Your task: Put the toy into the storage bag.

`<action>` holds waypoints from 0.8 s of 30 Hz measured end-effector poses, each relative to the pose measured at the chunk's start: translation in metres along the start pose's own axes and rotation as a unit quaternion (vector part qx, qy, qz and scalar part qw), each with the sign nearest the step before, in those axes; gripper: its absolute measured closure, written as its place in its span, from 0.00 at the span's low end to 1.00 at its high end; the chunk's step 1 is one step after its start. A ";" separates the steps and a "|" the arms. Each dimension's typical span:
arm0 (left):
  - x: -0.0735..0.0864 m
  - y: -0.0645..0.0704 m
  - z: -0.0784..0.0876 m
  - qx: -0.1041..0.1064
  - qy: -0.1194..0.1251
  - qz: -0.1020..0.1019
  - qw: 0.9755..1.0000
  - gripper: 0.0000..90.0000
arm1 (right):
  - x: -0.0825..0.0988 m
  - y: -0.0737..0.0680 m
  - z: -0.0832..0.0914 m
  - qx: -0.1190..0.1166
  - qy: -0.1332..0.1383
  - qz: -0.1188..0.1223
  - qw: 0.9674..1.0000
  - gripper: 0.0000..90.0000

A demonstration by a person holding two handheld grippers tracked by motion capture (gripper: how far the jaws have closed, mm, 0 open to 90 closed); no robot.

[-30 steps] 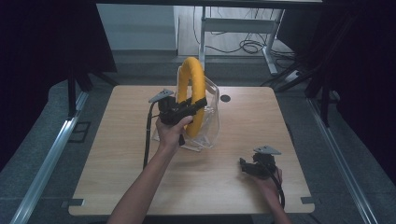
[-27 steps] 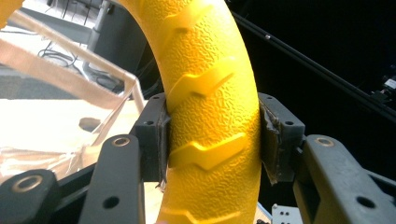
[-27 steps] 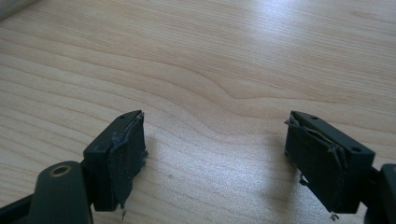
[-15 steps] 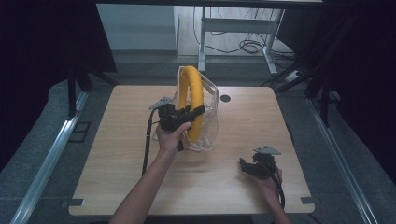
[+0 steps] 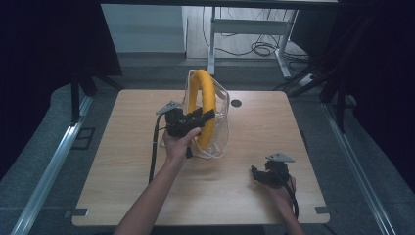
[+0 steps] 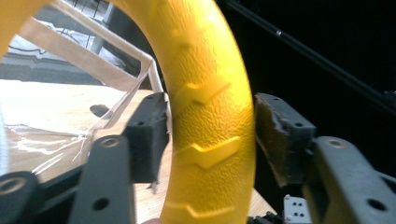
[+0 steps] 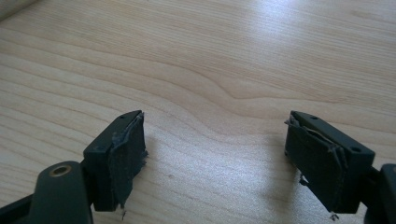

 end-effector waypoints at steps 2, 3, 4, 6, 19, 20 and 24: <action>-0.004 0.000 0.006 0.001 0.008 -0.002 1.000 0.46 | 0.000 0.000 0.000 0.000 0.000 0.000 1.000 0.22; -0.006 0.000 0.009 0.000 0.010 -0.004 1.000 0.46 | 0.000 0.000 0.000 0.000 0.000 -0.001 1.000 0.22; -0.007 -0.001 0.012 -0.001 0.011 -0.008 1.000 0.45 | 0.000 0.000 0.000 0.000 0.000 -0.001 1.000 0.22; -0.007 -0.002 0.017 -0.001 0.007 -0.014 1.000 0.45 | 0.000 0.000 0.000 0.000 0.000 -0.001 1.000 0.22; 0.007 -0.028 0.051 -0.019 -0.023 -0.065 0.997 0.41 | 0.000 0.000 0.000 0.000 -0.001 -0.001 1.000 0.23; 0.009 -0.030 0.054 -0.022 -0.025 -0.069 0.997 0.41 | 0.000 0.000 0.000 0.000 0.000 -0.002 1.000 0.22; 0.016 -0.033 0.063 -0.023 -0.033 -0.072 0.997 0.41 | 0.000 0.000 0.000 0.000 0.000 -0.003 1.000 0.23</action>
Point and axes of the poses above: each handheld gripper's, and its own axes: z roughly backward along the jaws, x roughly out of its underside, y roughly to its right, the point moved 10 cm from there along -z, roughly forward along the jaws, and after that the axes turned 11 degrees about -x, right-handed, at the moved point
